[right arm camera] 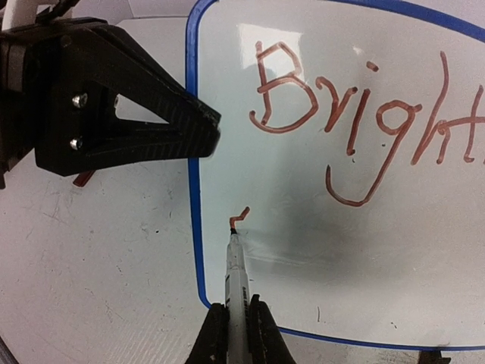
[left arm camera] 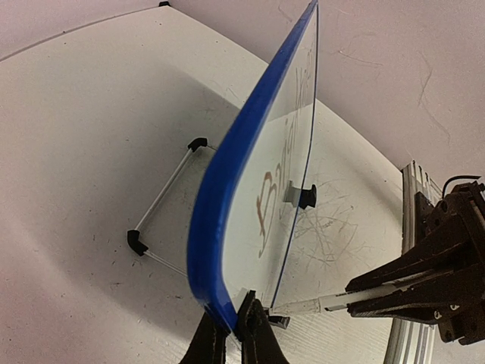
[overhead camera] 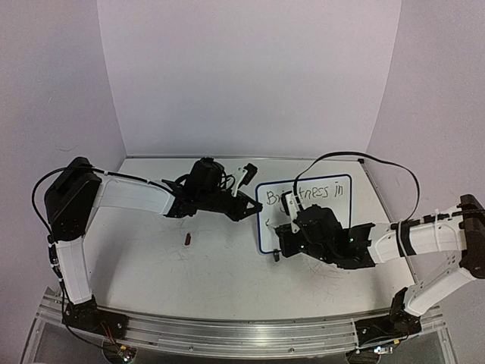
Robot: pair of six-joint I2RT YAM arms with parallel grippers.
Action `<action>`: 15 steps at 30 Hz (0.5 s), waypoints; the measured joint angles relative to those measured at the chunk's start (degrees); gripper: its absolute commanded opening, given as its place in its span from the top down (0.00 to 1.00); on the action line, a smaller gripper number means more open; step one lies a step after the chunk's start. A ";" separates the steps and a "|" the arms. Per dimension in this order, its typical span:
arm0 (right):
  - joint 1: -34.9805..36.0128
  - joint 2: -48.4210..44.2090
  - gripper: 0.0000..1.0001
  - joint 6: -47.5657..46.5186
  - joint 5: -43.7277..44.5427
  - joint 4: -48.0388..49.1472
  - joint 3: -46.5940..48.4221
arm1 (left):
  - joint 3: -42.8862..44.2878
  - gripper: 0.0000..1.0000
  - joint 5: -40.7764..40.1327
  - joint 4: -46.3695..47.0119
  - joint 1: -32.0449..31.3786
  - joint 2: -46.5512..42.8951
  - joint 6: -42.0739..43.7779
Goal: Write a sentence on the whiteboard
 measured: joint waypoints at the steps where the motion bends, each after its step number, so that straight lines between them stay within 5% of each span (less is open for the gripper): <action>1: 0.00 -0.14 1.00 0.01 0.00 -0.14 -0.14 | 0.00 1.00 0.00 0.00 -0.01 0.00 0.00; 15: -0.02 -1.41 1.00 0.10 2.36 -1.53 -0.98 | 0.00 1.00 0.02 0.00 -0.04 -0.02 0.00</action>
